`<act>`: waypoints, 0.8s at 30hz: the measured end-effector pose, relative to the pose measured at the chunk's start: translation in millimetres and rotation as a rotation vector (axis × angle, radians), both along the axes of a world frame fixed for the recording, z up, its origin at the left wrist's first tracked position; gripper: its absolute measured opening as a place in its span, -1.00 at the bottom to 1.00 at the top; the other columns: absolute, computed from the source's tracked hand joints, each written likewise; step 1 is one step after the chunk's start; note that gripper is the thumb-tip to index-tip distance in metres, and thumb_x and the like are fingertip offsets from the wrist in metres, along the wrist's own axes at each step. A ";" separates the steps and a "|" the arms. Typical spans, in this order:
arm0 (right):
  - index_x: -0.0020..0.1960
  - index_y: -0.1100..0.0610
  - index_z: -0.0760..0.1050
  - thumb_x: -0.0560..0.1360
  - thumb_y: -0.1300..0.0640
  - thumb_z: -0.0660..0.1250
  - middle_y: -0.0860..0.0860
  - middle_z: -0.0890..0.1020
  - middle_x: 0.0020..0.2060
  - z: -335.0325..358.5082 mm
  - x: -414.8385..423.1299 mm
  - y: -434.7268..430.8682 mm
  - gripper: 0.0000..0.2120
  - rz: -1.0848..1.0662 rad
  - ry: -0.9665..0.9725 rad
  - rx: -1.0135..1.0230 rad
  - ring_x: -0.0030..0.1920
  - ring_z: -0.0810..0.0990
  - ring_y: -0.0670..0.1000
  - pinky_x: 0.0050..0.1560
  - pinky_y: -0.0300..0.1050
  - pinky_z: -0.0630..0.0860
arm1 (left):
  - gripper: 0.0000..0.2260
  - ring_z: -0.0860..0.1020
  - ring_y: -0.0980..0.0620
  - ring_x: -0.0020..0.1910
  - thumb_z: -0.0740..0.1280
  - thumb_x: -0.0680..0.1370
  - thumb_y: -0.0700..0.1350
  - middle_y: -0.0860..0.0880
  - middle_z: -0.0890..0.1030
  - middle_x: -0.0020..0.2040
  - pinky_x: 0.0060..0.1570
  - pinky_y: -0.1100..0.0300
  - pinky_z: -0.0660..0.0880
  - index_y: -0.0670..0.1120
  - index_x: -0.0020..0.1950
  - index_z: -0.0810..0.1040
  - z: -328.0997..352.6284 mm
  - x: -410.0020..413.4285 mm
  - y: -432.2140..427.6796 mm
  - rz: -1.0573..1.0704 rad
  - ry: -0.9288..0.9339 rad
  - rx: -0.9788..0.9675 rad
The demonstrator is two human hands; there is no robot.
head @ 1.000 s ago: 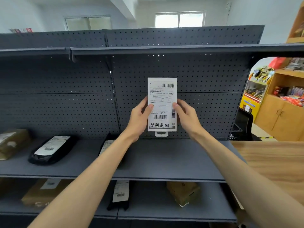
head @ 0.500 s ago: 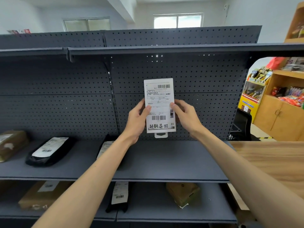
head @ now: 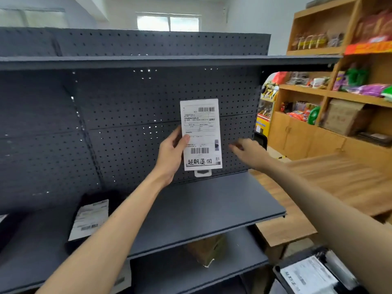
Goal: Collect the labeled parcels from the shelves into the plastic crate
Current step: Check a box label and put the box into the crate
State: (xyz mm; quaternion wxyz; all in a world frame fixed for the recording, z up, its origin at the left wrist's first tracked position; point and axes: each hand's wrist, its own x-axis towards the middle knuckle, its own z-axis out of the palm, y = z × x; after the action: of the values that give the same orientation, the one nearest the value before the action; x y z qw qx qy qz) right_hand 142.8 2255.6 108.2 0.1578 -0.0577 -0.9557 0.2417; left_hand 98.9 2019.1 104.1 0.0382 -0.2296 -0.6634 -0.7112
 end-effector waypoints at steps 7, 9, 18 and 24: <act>0.15 0.19 0.54 0.63 -0.17 0.15 0.16 0.63 0.07 9.8 78.0 93.1 -0.55 -0.422 -0.208 0.370 0.05 0.58 0.20 -0.02 0.06 0.55 | -0.77 0.65 0.14 0.16 0.25 0.68 -0.22 0.06 0.69 0.17 0.11 0.26 0.57 -0.08 0.32 0.56 0.9 -4.2 111.8 -0.328 0.023 -0.006; 0.08 0.15 0.55 0.62 -0.22 0.13 0.13 0.63 0.05 13.3 110.6 112.9 -0.55 -0.555 -0.263 0.398 0.04 0.58 0.18 -0.03 0.05 0.56 | -0.75 0.65 0.03 0.18 0.25 0.68 -0.21 0.00 0.69 0.19 0.12 0.15 0.59 -0.14 0.35 0.54 -1.7 -0.1 145.8 -0.433 0.026 -0.016; -0.06 0.14 0.53 0.62 -0.21 0.13 0.08 0.61 -0.08 30.5 258.9 137.8 -0.56 -1.035 -0.360 0.374 -0.06 0.58 0.14 0.01 0.06 0.55 | -0.64 0.66 0.01 0.15 0.25 0.69 -0.11 0.01 0.68 0.20 0.09 -0.01 0.62 0.03 0.51 0.42 1.8 70.8 267.8 -0.895 0.023 -0.046; -0.13 0.13 0.45 0.63 -0.21 0.12 0.06 0.57 -0.15 30.2 321.6 128.2 -0.57 -1.209 -0.417 0.321 -0.11 0.57 0.11 0.01 0.10 0.58 | -0.61 0.66 0.02 0.15 0.24 0.69 -0.15 0.02 0.67 0.21 0.00 0.05 0.66 0.01 0.54 0.38 2.1 117.2 295.0 -1.102 0.047 -0.059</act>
State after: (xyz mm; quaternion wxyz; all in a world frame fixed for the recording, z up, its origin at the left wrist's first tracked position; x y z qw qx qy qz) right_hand 464.5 2383.8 138.4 0.0838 -0.6059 -0.7895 -0.0512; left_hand 216.0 2314.0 106.2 -0.3314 -0.5598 -0.4636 -0.6016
